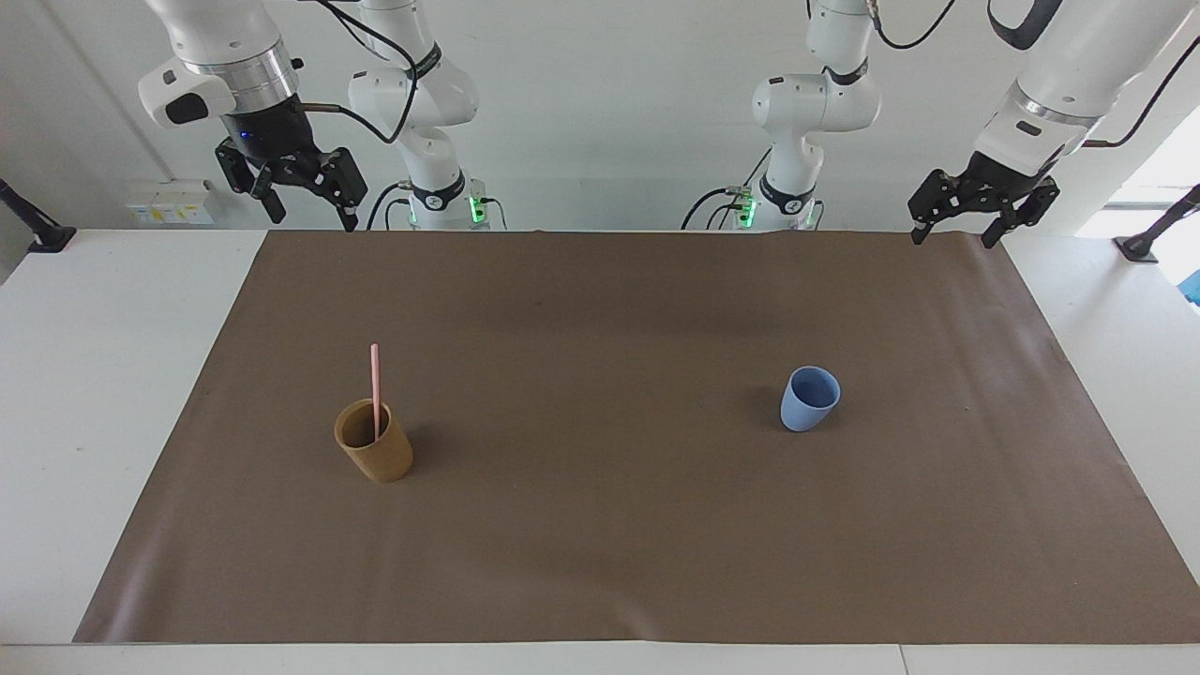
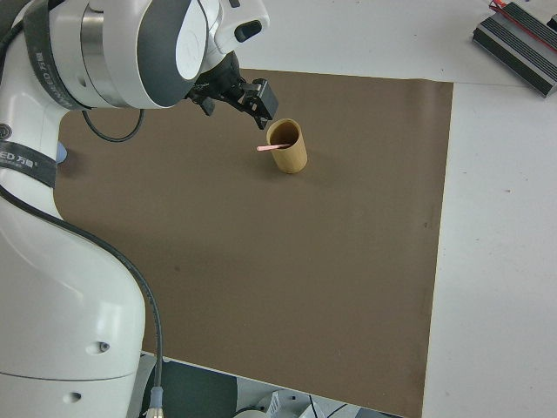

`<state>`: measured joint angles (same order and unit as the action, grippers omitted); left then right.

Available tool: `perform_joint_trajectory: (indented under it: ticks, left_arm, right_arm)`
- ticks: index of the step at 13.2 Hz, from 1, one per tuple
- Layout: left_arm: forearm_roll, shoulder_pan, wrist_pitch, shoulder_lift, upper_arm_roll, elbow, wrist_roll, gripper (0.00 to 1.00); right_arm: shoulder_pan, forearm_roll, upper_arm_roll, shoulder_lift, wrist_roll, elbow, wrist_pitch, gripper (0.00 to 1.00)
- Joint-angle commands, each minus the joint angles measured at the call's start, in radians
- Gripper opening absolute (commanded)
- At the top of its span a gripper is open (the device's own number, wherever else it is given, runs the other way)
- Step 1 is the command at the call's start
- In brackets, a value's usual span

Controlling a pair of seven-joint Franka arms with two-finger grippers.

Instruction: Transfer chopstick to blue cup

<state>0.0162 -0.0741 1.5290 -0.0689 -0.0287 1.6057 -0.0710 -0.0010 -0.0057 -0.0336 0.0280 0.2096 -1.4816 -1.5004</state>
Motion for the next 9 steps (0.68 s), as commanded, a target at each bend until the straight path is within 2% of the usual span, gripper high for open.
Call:
perform_joint_trajectory:
  ticks: [1,7,9]
  left_arm:
    - [-0.001,0.008,0.003,-0.023,0.006,0.022,-0.006,1.00]
    - [0.001,0.008,0.011,-0.023,0.006,0.033,-0.006,1.00]
    - [0.004,0.011,0.093,-0.023,0.004,0.090,-0.006,1.00]
  right_arm:
    - [-0.016,0.020,0.001,0.007,0.011,-0.002,-0.006,1.00]
    - [-0.024,0.020,0.006,0.007,0.011,-0.002,-0.003,1.00]
    - [-0.024,0.020,0.006,0.007,0.013,-0.002,-0.003,1.00]
